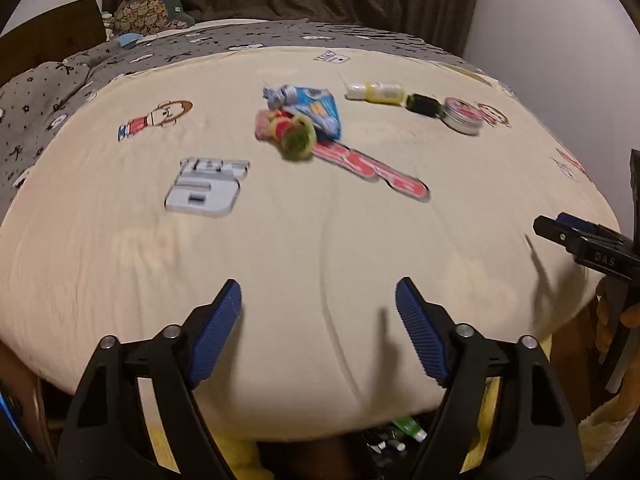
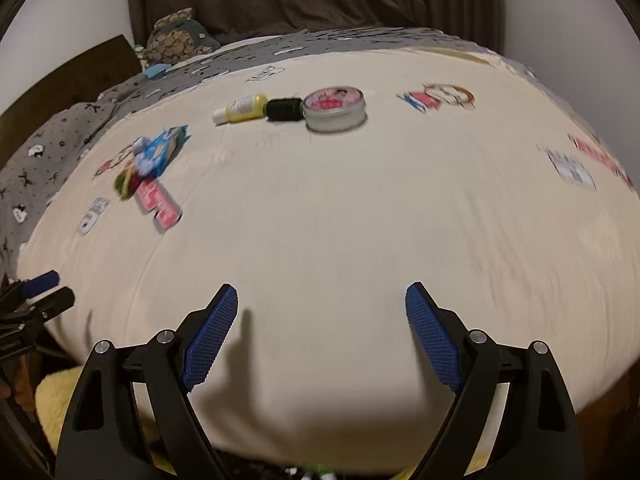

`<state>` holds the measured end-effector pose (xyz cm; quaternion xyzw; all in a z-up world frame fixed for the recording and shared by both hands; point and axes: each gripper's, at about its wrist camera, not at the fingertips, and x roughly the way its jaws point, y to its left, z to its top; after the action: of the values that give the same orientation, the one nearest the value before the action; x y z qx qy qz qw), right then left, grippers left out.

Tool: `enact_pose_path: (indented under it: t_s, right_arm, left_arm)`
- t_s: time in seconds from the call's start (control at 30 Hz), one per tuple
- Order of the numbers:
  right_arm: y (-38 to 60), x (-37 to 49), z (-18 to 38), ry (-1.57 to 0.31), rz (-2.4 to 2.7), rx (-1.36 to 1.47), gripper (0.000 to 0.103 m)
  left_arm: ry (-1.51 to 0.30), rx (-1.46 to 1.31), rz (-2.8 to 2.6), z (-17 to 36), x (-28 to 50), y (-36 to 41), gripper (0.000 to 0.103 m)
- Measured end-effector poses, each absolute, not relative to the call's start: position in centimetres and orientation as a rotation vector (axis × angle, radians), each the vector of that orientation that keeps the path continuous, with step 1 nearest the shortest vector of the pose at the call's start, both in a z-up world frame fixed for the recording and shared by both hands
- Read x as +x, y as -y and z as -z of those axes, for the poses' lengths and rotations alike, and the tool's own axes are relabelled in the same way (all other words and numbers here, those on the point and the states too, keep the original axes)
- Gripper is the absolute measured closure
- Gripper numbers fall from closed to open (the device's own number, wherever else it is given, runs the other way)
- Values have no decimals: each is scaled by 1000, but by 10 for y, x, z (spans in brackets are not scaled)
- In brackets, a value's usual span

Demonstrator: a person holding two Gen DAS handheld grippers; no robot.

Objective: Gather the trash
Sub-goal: 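Grasp the striped fuzzy toy with left tool while right tool grasps pink tin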

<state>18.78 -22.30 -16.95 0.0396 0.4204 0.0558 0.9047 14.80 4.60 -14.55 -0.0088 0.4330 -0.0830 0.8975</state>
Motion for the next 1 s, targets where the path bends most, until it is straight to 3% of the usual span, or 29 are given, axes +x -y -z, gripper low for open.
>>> enact_pose_path:
  t_s: [0.23,0.7,0.77,0.83,0.9,0.97,1.0]
  right_arm:
    - [219,253,172,-889,-58,93,16]
    - [213,345,176,-900,-14,75,16]
    - [213,359,177,-907,2,65,16]
    - [212,370,179,-915,12,64,16]
    - [210,376,180,-918,12,57,15]
    - [209,378,181,-922,4,51,18]
    - [210,377,180,-915,-1,54,29]
  left_arm:
    - [-886,-69,163,143,199,-56,50]
    - [-915,-77,146,159,280,-50,54]
    - [-913,-67,141,159,286,-50,58]
    - [-914,-62,142,159,290,-51,70]
    - [-915,-67,153,160,292,-54,72]
    - [-912,-66,160,160,291,-56,74]
    - [-911,-64,162,160,290,-56,76]
